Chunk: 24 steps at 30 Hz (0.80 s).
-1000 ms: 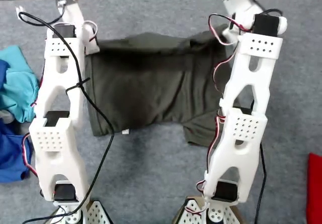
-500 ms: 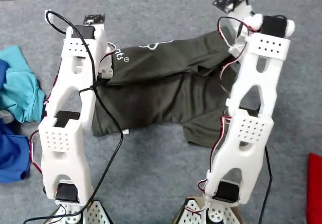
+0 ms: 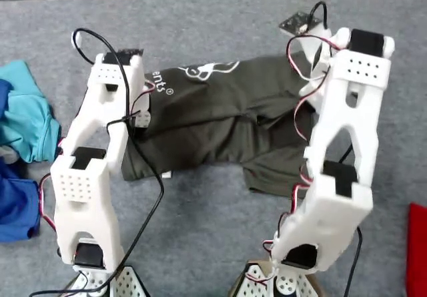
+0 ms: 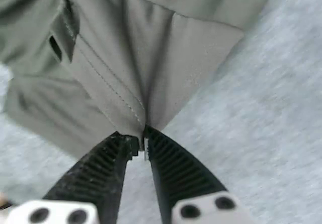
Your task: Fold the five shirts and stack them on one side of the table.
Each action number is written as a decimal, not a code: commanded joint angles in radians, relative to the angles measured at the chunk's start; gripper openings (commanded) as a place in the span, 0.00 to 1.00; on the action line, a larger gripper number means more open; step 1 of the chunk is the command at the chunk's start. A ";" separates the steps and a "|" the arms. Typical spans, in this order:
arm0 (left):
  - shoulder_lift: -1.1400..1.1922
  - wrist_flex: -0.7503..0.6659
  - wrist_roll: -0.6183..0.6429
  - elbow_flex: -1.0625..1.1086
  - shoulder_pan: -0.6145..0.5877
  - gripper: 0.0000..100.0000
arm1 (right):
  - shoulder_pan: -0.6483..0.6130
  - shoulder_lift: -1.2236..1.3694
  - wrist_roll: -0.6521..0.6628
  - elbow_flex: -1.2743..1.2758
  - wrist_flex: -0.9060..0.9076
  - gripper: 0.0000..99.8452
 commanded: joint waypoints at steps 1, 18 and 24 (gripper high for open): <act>-0.120 -0.041 -0.005 0.071 -0.006 0.02 | 0.018 -0.183 -0.040 0.160 -0.046 0.01; -0.644 -0.236 -0.120 0.591 -0.006 0.02 | 0.239 -0.697 0.037 1.026 -0.462 0.01; -0.731 -0.235 -0.157 0.649 -0.015 0.02 | 0.351 -0.697 0.097 1.046 -0.479 0.01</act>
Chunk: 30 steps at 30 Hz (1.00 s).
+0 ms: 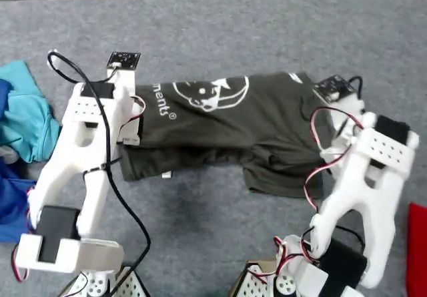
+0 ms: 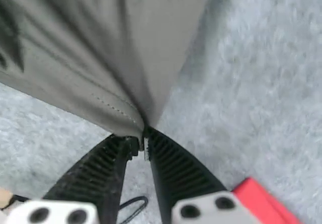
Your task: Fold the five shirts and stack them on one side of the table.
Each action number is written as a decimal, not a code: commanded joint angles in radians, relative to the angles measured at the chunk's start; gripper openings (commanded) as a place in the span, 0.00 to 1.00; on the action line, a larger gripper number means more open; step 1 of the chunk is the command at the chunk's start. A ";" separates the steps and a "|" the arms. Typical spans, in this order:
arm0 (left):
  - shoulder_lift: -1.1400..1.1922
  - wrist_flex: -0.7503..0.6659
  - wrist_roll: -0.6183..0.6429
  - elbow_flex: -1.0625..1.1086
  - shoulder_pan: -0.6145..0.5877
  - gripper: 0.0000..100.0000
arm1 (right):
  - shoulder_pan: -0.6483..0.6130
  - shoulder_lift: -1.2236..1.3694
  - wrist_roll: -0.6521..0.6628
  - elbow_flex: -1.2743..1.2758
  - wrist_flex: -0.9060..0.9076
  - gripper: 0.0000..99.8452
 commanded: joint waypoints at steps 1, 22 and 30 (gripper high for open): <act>-0.065 -0.006 -0.018 0.017 -0.015 0.02 | 0.065 -0.051 0.041 0.004 -0.015 0.01; -0.065 -0.035 -0.017 0.020 -0.015 0.02 | 0.093 -0.061 0.170 0.171 -0.068 0.01; -0.074 -0.028 -0.023 0.017 -0.017 0.02 | 0.091 -0.061 0.170 0.166 -0.068 0.13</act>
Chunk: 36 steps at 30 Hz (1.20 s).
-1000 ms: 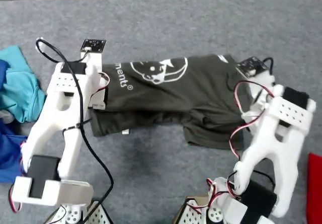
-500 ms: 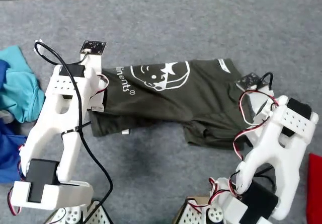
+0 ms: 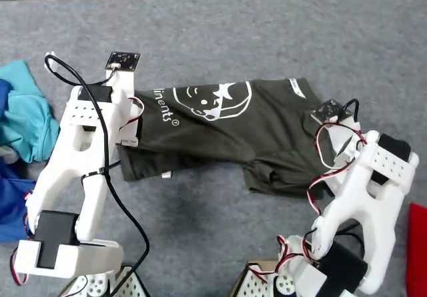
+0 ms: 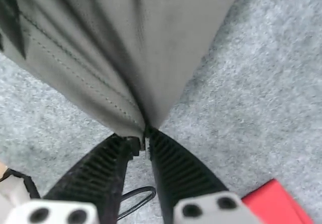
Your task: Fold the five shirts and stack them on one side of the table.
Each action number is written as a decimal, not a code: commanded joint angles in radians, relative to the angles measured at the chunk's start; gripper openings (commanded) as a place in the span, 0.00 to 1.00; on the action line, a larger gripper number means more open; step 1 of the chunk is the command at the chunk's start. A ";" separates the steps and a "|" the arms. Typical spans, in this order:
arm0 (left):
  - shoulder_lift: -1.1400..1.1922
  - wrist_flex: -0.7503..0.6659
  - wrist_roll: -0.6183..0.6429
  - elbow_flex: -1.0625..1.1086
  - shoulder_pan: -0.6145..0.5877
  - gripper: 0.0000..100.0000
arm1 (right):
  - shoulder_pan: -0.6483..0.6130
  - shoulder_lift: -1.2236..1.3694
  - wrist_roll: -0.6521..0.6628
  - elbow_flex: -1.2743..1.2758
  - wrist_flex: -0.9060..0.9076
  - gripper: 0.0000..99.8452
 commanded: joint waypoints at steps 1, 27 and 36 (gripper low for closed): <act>-0.053 0.000 0.000 -0.009 -0.011 0.03 | 0.016 -0.044 0.023 -0.007 -0.015 0.18; 0.045 -0.074 0.304 -0.336 0.066 0.02 | -0.421 0.219 -0.459 -0.555 -0.227 0.02; 0.194 -0.144 0.304 -0.160 0.083 0.02 | -0.437 0.852 -0.537 -1.081 -0.147 0.01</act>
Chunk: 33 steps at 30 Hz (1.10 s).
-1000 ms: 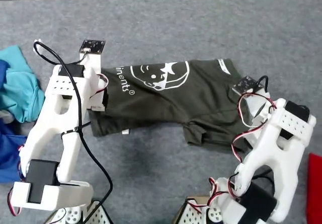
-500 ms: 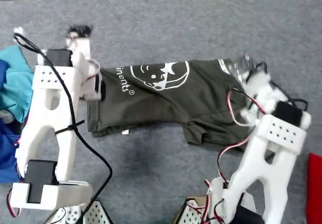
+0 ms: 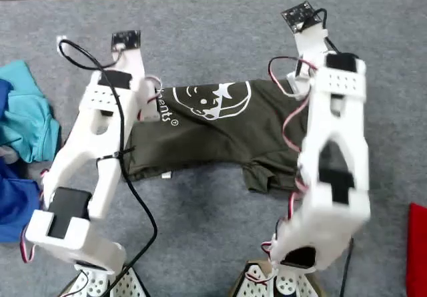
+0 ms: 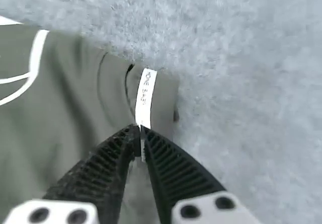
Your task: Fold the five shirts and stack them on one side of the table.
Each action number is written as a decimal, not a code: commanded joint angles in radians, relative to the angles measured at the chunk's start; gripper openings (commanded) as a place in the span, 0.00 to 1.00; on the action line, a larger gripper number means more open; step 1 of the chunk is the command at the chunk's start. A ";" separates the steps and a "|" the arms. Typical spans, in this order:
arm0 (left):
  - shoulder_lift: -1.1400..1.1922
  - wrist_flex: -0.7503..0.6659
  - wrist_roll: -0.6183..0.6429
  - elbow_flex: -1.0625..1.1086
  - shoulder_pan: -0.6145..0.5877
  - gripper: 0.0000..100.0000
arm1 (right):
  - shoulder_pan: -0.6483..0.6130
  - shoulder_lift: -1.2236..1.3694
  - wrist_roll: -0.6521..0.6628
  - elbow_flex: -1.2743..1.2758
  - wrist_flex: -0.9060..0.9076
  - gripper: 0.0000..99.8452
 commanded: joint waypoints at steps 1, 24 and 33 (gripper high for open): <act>0.010 -0.012 0.006 0.032 0.002 0.02 | -0.018 0.199 -0.021 -0.226 0.023 0.01; 0.013 -0.020 -0.072 0.341 0.012 0.02 | 0.031 0.932 -0.018 -1.400 0.393 0.01; 0.005 -0.012 -0.072 0.377 0.012 0.02 | 0.031 0.969 -0.020 -1.486 0.439 0.01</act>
